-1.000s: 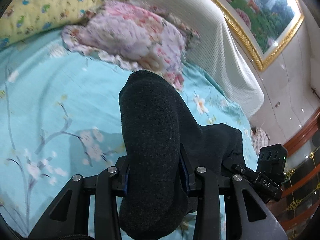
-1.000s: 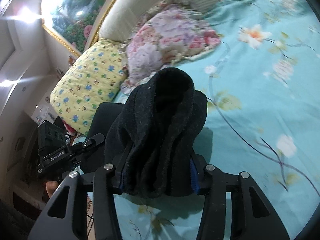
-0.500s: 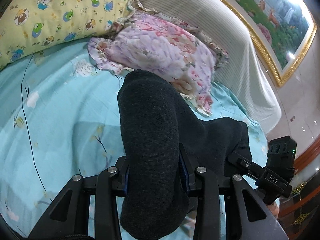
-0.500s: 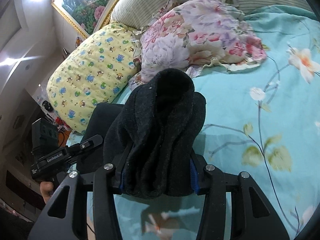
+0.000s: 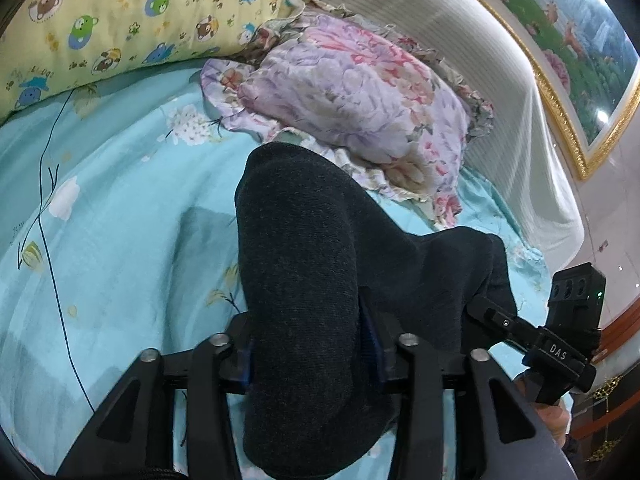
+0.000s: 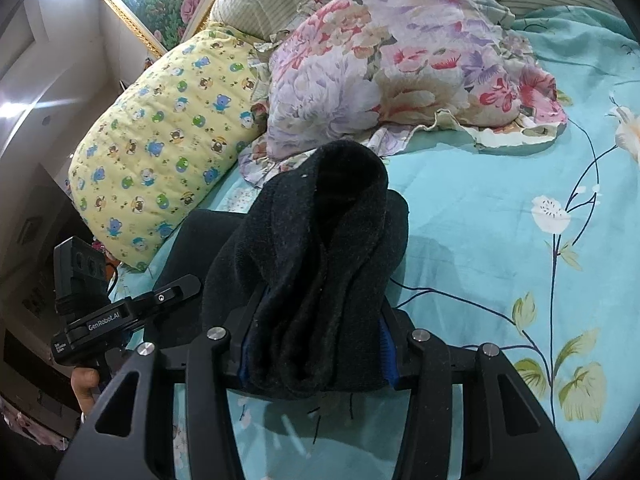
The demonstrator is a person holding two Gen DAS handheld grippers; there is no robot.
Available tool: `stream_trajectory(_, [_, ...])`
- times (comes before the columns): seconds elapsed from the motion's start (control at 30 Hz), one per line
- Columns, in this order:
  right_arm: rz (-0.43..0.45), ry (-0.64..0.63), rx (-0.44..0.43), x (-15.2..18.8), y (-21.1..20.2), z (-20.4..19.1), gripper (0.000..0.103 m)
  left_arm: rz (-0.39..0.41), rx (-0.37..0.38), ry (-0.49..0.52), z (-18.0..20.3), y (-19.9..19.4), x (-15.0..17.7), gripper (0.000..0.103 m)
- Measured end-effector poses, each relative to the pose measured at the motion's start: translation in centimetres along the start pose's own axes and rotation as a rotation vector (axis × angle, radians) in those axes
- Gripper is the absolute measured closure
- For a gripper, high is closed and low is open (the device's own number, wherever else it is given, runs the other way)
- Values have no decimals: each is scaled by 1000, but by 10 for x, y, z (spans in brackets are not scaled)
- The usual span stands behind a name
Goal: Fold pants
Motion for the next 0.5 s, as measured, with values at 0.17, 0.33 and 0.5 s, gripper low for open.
stream_trajectory(0.17, [-15, 10, 31, 5, 3, 13, 43, -24, -31, -10, -9, 11, 7, 39])
stream_trajectory(0.33, [-12, 27, 54, 9, 0, 22, 33, -16, -55, -32, -18, 8, 10, 21])
stream_trajectory(0.5, [10, 17, 55, 7, -9, 17, 25, -24, -58, -48, -21, 3, 13, 20])
Point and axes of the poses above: each gripper's, at about its wrist camera, not at the fingertips, and y roughly the way its jaws point, z to its right, x to its underside, the point moved 8 cm from there along y, roughly the way its jaws point, and after that the axes turned 15 degrees about -x, right-handed, at the moved point
